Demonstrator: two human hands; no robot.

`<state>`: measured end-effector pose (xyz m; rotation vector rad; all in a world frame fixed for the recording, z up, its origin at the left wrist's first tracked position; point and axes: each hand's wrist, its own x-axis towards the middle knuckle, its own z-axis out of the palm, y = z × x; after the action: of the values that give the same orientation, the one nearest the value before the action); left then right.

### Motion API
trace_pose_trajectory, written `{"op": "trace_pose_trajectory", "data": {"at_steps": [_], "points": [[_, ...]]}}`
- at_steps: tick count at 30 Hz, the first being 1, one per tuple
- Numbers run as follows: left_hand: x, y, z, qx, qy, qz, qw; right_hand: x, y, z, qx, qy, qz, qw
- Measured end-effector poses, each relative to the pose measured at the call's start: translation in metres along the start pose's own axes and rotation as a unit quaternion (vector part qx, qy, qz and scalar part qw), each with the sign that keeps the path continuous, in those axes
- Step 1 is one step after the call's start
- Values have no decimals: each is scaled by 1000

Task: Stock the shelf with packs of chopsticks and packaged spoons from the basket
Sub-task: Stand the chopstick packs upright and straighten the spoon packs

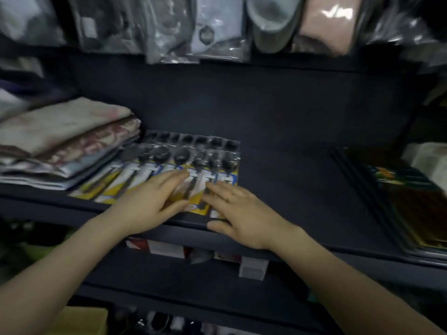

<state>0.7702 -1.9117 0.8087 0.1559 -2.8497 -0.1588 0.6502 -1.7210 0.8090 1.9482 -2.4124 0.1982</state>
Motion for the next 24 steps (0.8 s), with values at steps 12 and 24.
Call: {"op": "trace_pose_trajectory", "data": {"at_steps": [12, 24], "points": [[-33, -125, -29, -63, -165, 16, 984, 92, -58, 17, -13, -35, 64, 997], [-10, -137, -28, -53, -168, 105, 979, 96, -67, 3, -17, -42, 110, 993]]}}
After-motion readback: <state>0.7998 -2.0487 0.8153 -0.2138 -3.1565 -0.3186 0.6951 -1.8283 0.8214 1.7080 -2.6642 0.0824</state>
